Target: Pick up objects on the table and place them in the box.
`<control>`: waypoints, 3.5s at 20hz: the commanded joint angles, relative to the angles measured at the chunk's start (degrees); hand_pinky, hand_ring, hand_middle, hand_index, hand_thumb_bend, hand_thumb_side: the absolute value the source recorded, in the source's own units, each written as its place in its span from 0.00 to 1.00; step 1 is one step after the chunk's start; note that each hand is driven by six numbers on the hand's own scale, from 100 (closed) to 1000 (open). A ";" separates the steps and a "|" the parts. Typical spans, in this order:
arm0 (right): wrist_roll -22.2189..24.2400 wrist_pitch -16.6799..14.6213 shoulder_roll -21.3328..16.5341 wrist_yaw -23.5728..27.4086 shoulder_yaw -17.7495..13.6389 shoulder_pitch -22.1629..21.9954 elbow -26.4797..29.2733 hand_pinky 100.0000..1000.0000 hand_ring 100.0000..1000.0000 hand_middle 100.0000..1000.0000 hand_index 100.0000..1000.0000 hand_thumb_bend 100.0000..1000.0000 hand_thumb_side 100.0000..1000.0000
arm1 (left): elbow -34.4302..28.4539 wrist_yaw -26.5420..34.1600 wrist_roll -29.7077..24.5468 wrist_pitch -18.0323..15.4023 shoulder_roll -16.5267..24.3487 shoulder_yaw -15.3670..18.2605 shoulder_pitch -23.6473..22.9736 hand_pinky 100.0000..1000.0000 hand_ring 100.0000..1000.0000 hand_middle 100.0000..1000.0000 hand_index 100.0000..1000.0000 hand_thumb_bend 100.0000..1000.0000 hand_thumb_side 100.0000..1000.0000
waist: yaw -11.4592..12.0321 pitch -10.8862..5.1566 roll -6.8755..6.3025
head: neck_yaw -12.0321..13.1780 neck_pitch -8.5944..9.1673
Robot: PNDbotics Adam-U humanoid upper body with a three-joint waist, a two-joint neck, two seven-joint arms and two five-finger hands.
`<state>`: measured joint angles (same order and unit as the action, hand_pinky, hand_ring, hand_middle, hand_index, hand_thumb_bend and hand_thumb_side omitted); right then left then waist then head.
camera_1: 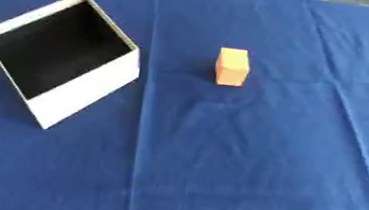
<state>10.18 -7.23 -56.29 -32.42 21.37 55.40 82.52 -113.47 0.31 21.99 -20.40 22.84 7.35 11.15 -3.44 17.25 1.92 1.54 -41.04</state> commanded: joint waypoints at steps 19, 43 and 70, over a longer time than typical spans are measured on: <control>17.88 -14.57 15.99 -7.44 3.60 15.60 -28.57 0.93 0.96 0.93 1.00 0.27 0.37 | -1.12 1.32 -1.21 0.76 0.69 -0.54 0.95 0.35 0.50 0.58 0.65 0.05 0.60 | -0.02 -1.31 0.28 | -0.99 0.22; 38.59 -18.83 23.50 -0.03 4.64 17.61 -32.03 0.96 0.97 0.94 1.00 0.26 0.28 | -1.12 2.06 -2.26 1.00 0.11 -0.87 1.61 0.35 0.49 0.58 0.65 0.00 0.59 | 0.82 -1.11 0.07 | -2.97 -0.63; 40.72 -12.93 21.40 4.64 11.18 13.36 -22.85 0.94 0.95 0.90 1.00 0.29 0.49 | -1.12 2.48 -4.40 1.62 -0.79 -1.27 1.20 0.35 0.49 0.58 0.65 0.00 0.60 | 1.17 -0.56 0.14 | -2.96 -1.26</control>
<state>48.53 -17.87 -33.16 -27.38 33.49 67.86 59.01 -113.47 2.55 17.83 -18.74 21.64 6.16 12.08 -2.32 17.69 2.22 -1.22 -42.04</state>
